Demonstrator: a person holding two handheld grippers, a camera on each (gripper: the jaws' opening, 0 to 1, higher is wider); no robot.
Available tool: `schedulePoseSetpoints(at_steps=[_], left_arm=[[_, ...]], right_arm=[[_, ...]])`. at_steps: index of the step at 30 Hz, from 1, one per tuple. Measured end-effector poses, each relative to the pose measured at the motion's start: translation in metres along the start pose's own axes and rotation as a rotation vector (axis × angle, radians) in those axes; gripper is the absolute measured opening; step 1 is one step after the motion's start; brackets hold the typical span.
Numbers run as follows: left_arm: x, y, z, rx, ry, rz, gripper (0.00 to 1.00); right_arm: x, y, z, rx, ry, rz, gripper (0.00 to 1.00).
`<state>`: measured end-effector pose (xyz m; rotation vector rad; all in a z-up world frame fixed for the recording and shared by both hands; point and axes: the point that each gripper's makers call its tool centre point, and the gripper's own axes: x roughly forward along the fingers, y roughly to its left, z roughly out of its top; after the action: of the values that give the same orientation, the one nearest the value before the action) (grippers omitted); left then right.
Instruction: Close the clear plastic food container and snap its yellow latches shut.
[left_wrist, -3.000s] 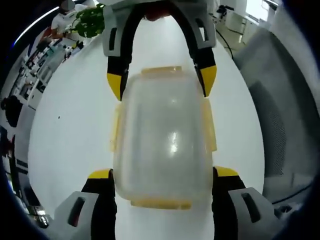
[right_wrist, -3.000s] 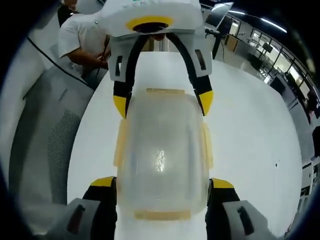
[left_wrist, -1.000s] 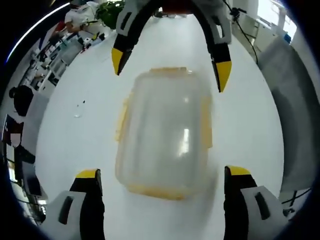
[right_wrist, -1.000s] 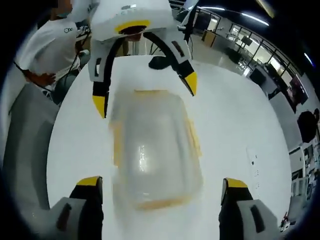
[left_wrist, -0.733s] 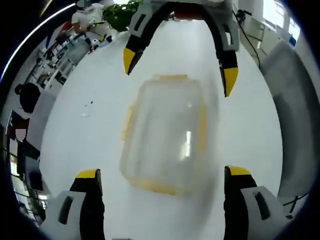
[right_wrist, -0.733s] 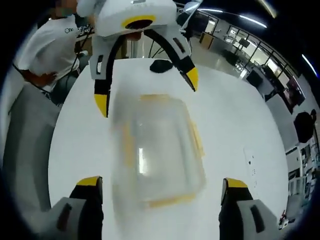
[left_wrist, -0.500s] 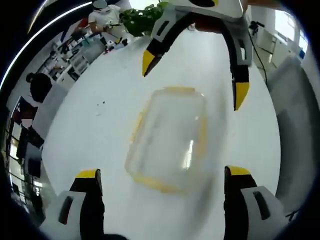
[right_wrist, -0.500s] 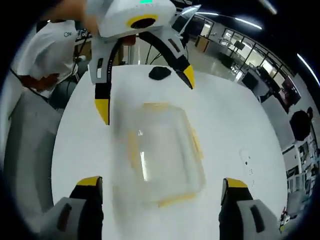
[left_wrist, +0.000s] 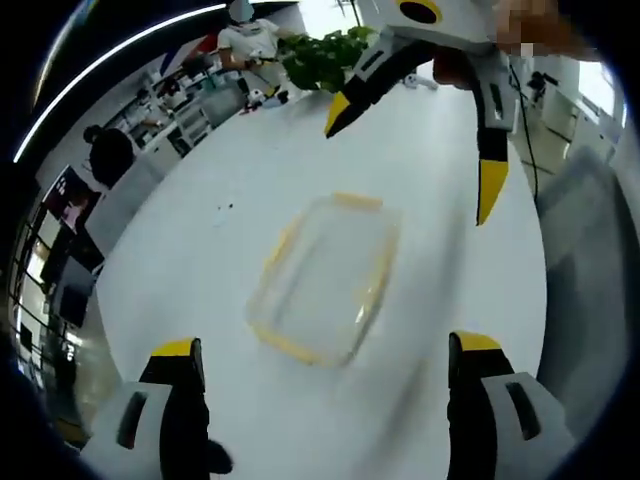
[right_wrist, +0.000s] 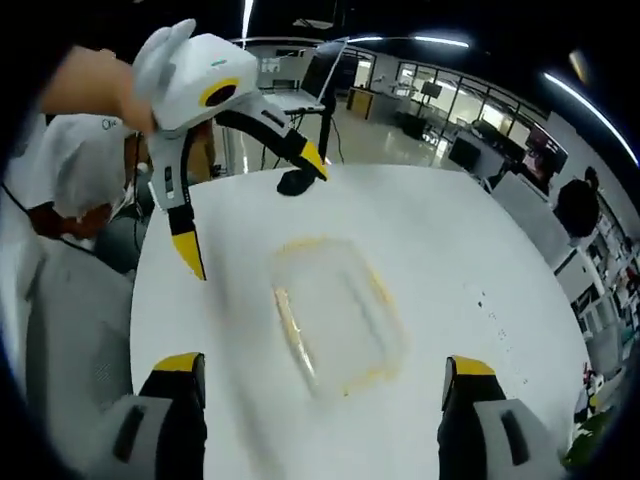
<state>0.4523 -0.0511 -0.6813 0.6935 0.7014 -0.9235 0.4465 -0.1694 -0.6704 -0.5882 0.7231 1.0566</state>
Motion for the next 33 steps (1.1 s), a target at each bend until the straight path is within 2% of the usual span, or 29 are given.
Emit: schedulePoseSetpoints(at_steps=[3, 5, 10, 12, 17, 19, 22, 29, 33], left_arm=[[-0.007, -0.006, 0.0, -0.025, -0.011, 0.016, 0.99], [-0.013, -0.011, -0.002, -0.071, -0.017, 0.021, 0.99], [-0.028, -0.023, -0.007, -0.11, -0.025, 0.037, 0.99], [-0.035, -0.026, -0.005, -0.135, -0.039, 0.05, 0.97], [-0.058, -0.036, -0.002, -0.19, -0.072, 0.068, 0.99], [-0.065, -0.04, -0.003, -0.187, -0.077, 0.07, 0.99], [-0.077, -0.046, -0.008, -0.154, -0.065, 0.104, 0.99], [-0.098, -0.069, -0.01, -0.193, -0.102, 0.119, 0.99], [-0.111, -0.079, -0.018, -0.231, -0.114, 0.138, 0.99]], right_arm=[[-0.012, 0.004, -0.002, 0.003, -0.014, -0.013, 0.99], [-0.02, 0.006, -0.002, 0.005, -0.036, -0.027, 0.99], [-0.038, 0.015, -0.009, 0.026, -0.067, -0.052, 0.99], [-0.044, 0.018, -0.012, 0.033, -0.075, -0.061, 0.99], [-0.068, 0.035, -0.018, 0.063, -0.133, -0.084, 0.99], [-0.074, 0.04, -0.022, 0.081, -0.141, -0.089, 0.99], [-0.085, 0.049, -0.028, 0.115, -0.16, -0.104, 0.99], [-0.112, 0.06, -0.034, 0.182, -0.206, -0.158, 0.99], [-0.125, 0.07, -0.038, 0.206, -0.213, -0.189, 0.99]])
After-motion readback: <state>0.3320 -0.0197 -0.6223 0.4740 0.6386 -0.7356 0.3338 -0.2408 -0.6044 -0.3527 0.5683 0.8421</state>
